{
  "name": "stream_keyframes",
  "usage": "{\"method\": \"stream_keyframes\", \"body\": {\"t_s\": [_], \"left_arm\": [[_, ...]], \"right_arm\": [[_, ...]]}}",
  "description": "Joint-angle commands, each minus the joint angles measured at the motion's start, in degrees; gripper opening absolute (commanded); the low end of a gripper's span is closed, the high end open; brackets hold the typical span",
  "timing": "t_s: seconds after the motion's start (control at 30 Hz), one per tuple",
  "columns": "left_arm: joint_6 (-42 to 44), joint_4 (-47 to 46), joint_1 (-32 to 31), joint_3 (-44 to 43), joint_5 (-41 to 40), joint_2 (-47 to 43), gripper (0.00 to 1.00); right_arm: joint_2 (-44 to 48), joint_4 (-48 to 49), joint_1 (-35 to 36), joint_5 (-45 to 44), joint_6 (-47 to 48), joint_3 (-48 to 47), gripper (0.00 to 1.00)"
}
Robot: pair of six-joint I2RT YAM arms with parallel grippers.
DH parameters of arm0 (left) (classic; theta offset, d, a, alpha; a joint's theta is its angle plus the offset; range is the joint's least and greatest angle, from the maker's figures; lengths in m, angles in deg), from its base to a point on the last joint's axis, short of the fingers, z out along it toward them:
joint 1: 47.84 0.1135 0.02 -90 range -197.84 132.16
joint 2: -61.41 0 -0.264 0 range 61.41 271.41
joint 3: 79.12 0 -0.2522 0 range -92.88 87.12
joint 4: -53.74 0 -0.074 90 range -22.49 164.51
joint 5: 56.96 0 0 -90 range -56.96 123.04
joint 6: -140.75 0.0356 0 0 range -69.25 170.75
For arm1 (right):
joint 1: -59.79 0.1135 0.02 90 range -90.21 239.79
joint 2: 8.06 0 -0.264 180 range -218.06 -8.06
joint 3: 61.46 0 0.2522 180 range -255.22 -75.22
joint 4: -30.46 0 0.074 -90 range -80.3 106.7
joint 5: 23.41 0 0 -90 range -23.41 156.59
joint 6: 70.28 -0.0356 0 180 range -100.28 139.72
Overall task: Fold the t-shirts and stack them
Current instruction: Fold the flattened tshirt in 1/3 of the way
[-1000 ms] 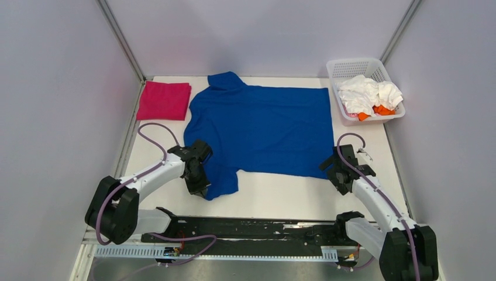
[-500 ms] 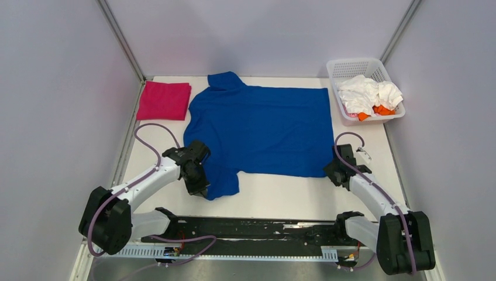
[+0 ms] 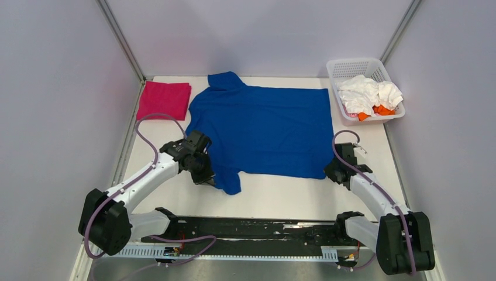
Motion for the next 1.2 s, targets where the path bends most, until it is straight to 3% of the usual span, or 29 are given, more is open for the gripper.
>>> {"method": "stream_keyframes", "body": {"t_s": [0.0, 0.47, 0.8, 1.17], "left_arm": [[3.3, -4.6, 0.1, -4.8, 2.0, 1.3, 0.0], [5.6, -15.9, 10.9, -19.7, 9.3, 18.6, 0.0], [5.8, -21.2, 18.5, -24.9, 7.3, 19.5, 0.0], [11.2, -24.5, 21.2, -30.5, 6.4, 21.0, 0.0]], "right_arm": [[1.7, -0.5, -0.2, 4.1, 5.5, -4.9, 0.0], [-7.1, -1.0, -1.1, 6.2, 9.4, -17.1, 0.0], [-11.4, -1.2, -3.8, 6.5, 10.6, -23.2, 0.0], [-16.8, -1.2, -5.0, 5.4, 12.2, -31.3, 0.0]]}}
